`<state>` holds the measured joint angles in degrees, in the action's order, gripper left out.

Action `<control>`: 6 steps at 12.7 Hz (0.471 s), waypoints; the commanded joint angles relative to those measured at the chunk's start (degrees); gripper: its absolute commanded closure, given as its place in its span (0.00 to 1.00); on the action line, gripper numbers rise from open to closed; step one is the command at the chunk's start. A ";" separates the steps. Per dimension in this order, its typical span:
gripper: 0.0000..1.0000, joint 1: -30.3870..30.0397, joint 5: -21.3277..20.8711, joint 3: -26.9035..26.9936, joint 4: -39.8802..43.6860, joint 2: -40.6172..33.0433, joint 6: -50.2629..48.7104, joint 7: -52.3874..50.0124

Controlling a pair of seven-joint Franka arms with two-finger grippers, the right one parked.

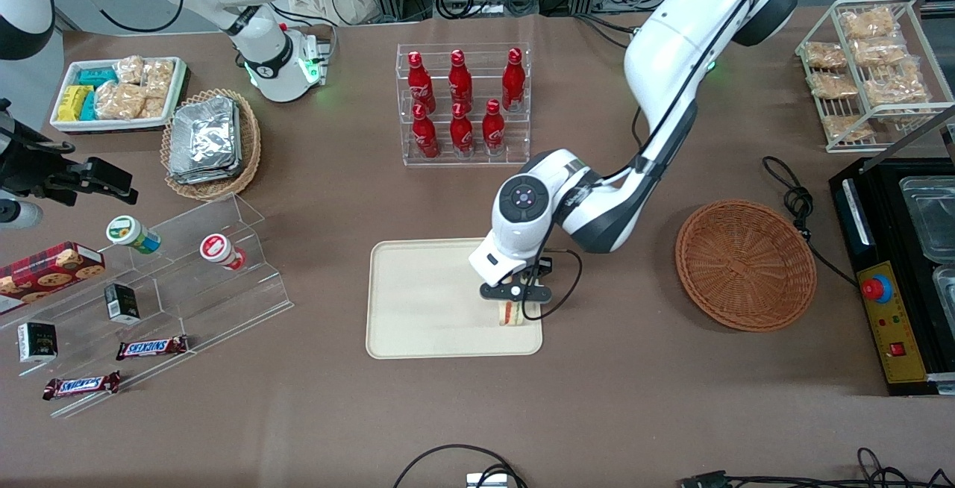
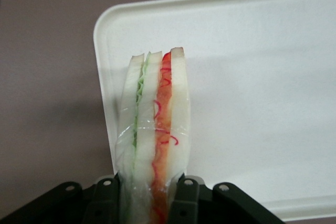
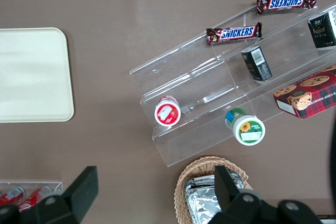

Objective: Place sandwich from basket to tray
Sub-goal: 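Lower the sandwich onto the cream tray and open the left gripper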

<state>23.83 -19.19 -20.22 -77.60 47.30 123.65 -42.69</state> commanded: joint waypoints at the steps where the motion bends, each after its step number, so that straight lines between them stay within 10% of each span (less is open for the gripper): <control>1: 0.68 1.04 -1.46 0.44 2.19 1.31 -0.34 -0.55; 6: 0.56 1.65 -1.64 0.44 2.27 2.80 -0.34 -0.73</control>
<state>24.53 -19.55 -20.22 -77.55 48.77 123.94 -42.69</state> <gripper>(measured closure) 0.652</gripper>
